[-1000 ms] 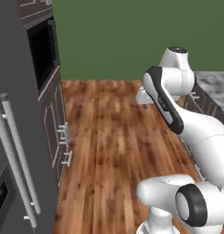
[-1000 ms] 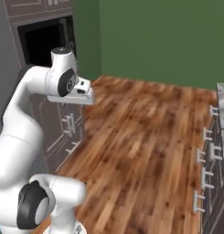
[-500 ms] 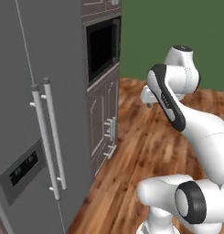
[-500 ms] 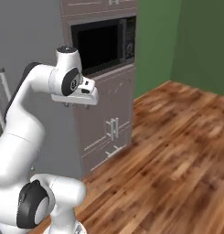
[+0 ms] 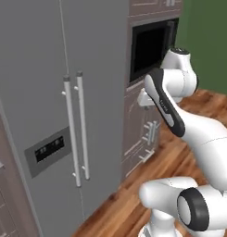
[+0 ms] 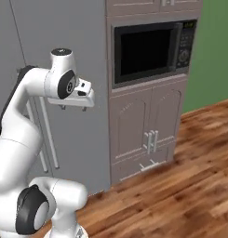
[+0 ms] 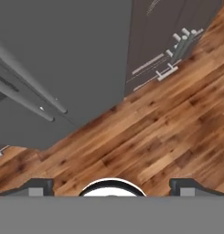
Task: Retrieve the fish from the fridge and place it on the saucepan with marinade on the stove.
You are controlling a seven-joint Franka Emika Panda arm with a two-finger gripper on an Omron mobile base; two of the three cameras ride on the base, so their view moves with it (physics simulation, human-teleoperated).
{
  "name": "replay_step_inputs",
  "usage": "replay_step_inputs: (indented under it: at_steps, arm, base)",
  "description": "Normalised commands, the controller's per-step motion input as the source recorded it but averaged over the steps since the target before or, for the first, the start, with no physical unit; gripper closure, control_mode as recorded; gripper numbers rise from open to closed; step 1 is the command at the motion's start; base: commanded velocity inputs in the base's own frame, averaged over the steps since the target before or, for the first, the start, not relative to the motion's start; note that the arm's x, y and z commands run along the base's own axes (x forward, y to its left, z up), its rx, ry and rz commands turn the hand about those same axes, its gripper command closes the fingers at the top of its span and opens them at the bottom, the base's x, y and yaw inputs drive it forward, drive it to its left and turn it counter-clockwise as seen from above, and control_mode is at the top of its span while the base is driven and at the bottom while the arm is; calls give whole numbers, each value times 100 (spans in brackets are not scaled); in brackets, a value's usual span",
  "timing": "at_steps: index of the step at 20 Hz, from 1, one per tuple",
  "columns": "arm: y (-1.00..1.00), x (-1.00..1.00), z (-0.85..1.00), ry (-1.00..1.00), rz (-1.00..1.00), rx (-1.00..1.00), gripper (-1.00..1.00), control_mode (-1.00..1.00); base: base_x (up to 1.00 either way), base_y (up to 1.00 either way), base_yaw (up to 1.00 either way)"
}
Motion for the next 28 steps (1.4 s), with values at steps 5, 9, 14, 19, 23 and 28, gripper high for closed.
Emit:
replay_step_inputs:
  at_steps: [5, 9, 14, 19, 23, 28]
  arm:
    - [0, 0, 0, 0, 0, 0, -100, 100]
    - [0, 0, 0, 0, 0, 0, -100, 100]
    - [0, 0, 0, 0, 0, 0, -100, 100]
    - [0, 0, 0, 0, 0, 0, -100, 100]
    - [0, 0, 0, 0, 0, 0, -100, 100]
    - [0, 0, 0, 0, 0, 0, -100, 100]
  base:
    - [1, -54, 52]
    - [7, -29, 70]
    - [2, -38, 60]
    - [0, -38, 38]
    - [-8, -17, 30]
    - [-12, -1, 9]
